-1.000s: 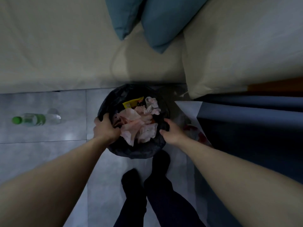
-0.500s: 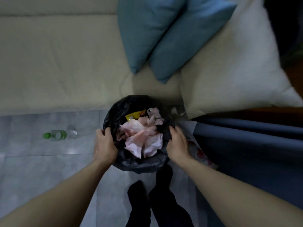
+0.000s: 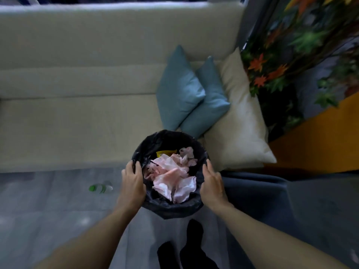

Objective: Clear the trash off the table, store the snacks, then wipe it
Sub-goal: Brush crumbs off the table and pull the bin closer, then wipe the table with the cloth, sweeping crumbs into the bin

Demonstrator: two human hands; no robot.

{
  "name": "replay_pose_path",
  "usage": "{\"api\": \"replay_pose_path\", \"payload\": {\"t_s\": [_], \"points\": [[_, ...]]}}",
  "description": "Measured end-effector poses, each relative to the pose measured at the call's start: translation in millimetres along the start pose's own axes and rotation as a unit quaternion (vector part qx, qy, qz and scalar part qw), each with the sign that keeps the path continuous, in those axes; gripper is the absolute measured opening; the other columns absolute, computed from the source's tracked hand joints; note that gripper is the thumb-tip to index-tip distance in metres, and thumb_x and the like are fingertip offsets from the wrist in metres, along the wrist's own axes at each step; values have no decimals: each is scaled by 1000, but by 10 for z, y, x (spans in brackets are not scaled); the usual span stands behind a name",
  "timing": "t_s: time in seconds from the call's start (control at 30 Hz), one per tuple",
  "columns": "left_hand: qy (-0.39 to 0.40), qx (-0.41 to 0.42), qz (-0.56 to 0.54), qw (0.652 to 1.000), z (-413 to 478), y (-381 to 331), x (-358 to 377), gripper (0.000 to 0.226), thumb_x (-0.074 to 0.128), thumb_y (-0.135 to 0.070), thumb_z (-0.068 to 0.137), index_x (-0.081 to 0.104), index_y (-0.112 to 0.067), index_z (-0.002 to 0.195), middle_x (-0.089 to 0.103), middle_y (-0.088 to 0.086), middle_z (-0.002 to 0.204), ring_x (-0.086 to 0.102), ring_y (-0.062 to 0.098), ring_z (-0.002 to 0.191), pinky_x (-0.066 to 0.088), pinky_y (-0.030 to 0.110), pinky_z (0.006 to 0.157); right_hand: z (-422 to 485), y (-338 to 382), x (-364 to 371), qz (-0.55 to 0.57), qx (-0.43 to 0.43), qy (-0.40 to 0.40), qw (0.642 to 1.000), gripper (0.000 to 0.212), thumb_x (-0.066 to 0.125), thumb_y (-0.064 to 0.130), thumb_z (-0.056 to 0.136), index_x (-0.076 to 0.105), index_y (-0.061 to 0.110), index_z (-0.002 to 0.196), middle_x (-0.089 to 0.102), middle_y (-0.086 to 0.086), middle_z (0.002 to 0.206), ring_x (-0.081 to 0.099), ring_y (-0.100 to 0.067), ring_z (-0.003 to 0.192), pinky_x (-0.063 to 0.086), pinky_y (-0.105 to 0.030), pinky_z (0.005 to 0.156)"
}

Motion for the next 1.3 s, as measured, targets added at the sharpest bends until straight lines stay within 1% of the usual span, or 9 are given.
{"api": "replay_pose_path", "payload": {"t_s": [0.13,0.33,0.53,0.63,0.73,0.83,0.97,1.17,1.3], "points": [[-25,38,-9,999,-196,-208,-418,62,48,14,72,43,8,134,41,25,131,41,39,108,45,45,97,-355,87,-351,-7,6,-10,1000,68,41,-5,90,25,9,154,8,0,166,40,-31,125,31,-28,108],[-36,103,-30,994,-551,-417,-797,65,50,16,68,45,10,133,42,26,123,43,42,110,45,46,99,-1001,101,-700,12,35,-64,997,68,43,-3,92,22,9,156,9,-2,166,34,-30,134,31,-30,112],[2,158,-54,986,-1002,-610,-1033,40,50,11,72,48,4,111,37,18,112,43,39,99,47,45,92,-1751,6,-830,30,75,-125,989,67,41,-3,93,23,11,156,9,1,166,36,-30,129,36,-33,107],[-6,195,-62,979,-1207,-703,-1051,13,55,0,87,48,1,98,38,16,106,43,35,93,47,45,87,-2111,-91,-816,34,103,-155,982,68,41,-4,92,22,13,156,8,3,166,33,-29,130,37,-33,106],[-2,196,-68,978,-1448,-785,-998,20,57,-19,96,50,-1,99,38,13,105,44,32,96,45,42,89,-2470,-210,-777,33,135,-173,975,69,38,-7,92,22,13,156,5,7,166,28,-28,134,33,-30,107],[26,185,-98,977,-1684,-876,-950,19,52,-4,91,45,-4,109,38,14,108,45,35,99,42,43,88,-2763,-342,-736,38,161,-173,971,72,37,-8,92,18,15,157,2,9,166,21,-30,142,29,-32,113],[96,150,-132,975,-1900,-958,-773,54,51,7,81,34,6,132,40,23,123,44,42,115,41,49,97,-3134,-574,-663,37,182,-168,968,74,39,-7,91,16,14,158,1,9,166,21,-29,143,28,-32,116],[155,151,-79,973,-2283,-1121,-450,43,62,-8,88,38,4,121,37,21,119,51,44,102,46,49,87,-3548,-921,-502,47,213,-170,961,78,40,-11,89,15,15,158,2,9,166,21,-25,145,25,-32,119],[184,144,-54,971,-2542,-1144,-191,39,62,-8,90,34,4,114,35,24,122,50,39,96,40,38,73,-3795,-1135,-309,51,232,-140,961,80,48,-9,88,15,15,158,0,12,166,22,-23,144,26,-31,118]]}}
Point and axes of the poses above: each hand's wrist, its own z-axis towards the middle knuckle, its own x-axis out of the palm, y = z × x, the point moved 2 cm from there along z, towards the middle knuckle
